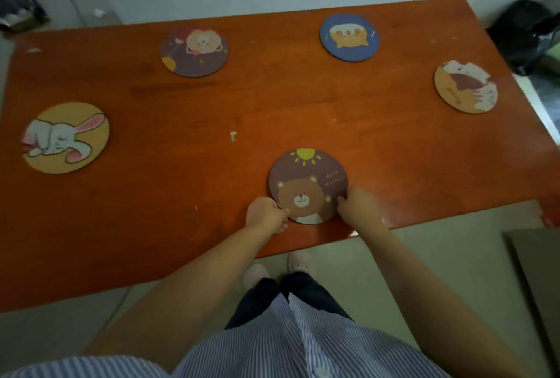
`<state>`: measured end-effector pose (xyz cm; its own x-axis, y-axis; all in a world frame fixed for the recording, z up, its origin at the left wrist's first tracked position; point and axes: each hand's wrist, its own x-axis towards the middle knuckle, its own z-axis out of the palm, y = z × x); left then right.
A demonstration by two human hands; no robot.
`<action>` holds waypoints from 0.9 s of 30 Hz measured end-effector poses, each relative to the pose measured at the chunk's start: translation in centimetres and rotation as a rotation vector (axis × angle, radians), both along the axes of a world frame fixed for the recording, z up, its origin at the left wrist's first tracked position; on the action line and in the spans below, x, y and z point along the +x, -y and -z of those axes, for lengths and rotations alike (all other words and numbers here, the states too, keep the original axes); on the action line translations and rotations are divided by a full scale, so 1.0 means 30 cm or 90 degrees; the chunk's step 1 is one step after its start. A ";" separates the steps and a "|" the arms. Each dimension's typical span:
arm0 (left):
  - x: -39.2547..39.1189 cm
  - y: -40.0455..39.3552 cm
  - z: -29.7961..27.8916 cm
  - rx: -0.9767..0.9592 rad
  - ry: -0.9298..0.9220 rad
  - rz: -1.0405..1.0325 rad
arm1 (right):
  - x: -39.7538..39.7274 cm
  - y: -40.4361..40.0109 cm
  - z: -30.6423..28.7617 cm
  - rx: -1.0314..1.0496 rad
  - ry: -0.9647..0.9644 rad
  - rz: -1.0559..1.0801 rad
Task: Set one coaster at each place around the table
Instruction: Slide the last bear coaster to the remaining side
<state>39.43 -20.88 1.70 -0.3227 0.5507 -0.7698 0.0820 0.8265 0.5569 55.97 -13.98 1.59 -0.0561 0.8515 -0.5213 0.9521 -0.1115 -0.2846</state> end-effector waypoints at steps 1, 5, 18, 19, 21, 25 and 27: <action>0.010 0.007 0.006 -0.006 0.014 -0.012 | 0.003 0.003 0.005 0.011 0.005 -0.009; 0.042 0.013 0.007 -0.034 0.035 -0.023 | 0.025 -0.006 0.012 0.031 -0.002 -0.048; 0.048 0.009 0.013 -0.064 -0.081 0.095 | 0.080 0.013 -0.014 0.009 -0.025 -0.150; 0.049 0.011 0.013 -0.058 -0.094 0.107 | 0.077 0.014 -0.016 0.003 -0.020 -0.151; 0.052 0.015 0.014 -0.043 -0.133 0.135 | 0.074 0.009 -0.019 -0.020 -0.013 -0.152; 0.050 0.032 0.001 -0.038 -0.224 0.217 | 0.080 -0.004 -0.015 -0.050 0.019 -0.158; 0.043 0.049 -0.003 -0.030 -0.247 0.242 | 0.085 -0.002 -0.011 -0.052 0.024 -0.156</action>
